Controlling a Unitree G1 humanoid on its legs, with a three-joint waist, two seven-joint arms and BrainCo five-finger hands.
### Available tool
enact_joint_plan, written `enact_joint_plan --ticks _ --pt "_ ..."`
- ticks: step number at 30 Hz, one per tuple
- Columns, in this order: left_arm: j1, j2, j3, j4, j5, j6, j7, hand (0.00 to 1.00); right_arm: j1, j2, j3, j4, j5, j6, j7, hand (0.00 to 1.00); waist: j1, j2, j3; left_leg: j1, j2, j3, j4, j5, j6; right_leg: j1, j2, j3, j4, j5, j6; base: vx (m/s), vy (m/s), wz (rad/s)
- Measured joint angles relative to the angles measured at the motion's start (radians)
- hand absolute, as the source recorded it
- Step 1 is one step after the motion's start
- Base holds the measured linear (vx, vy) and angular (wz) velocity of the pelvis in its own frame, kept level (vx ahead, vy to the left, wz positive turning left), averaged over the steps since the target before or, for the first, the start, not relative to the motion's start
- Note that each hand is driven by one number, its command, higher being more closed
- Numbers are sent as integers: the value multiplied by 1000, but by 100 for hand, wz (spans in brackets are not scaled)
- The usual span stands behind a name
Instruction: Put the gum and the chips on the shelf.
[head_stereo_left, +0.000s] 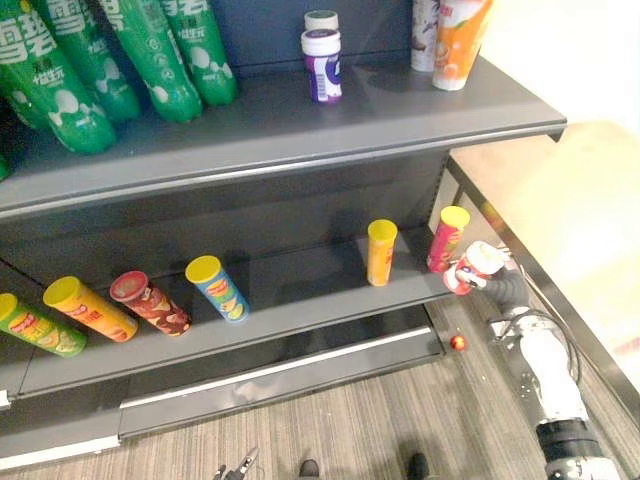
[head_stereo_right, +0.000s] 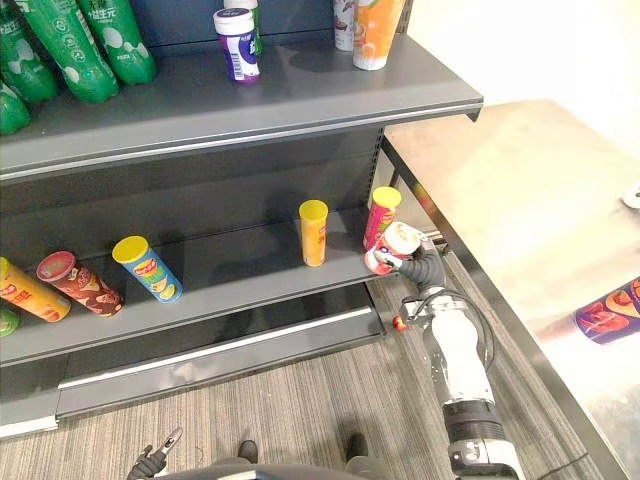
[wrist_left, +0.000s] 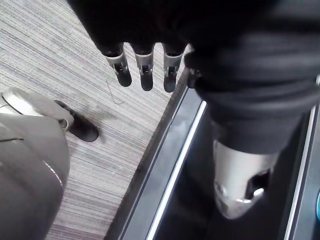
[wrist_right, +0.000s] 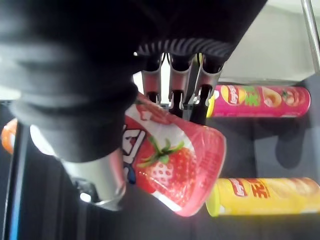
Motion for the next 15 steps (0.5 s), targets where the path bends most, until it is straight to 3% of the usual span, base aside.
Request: enact_joint_plan --ticks 8,15 --pt "15 13 41 1 28 -2 14 0 1 -90 -40 -39 0 6 49 100 -19 -5 -11 3 1 17 -10 1 2 -4 0 8 -9 3 1 2 2 -3" --pt "18 31 74 3 35 -2 16 0 6 -161 -75 -149 0 41 109 100 -30 -14 -17 4 2 38 -10 1 2 -17 2 28 -7 7 3 -13 0 -8"
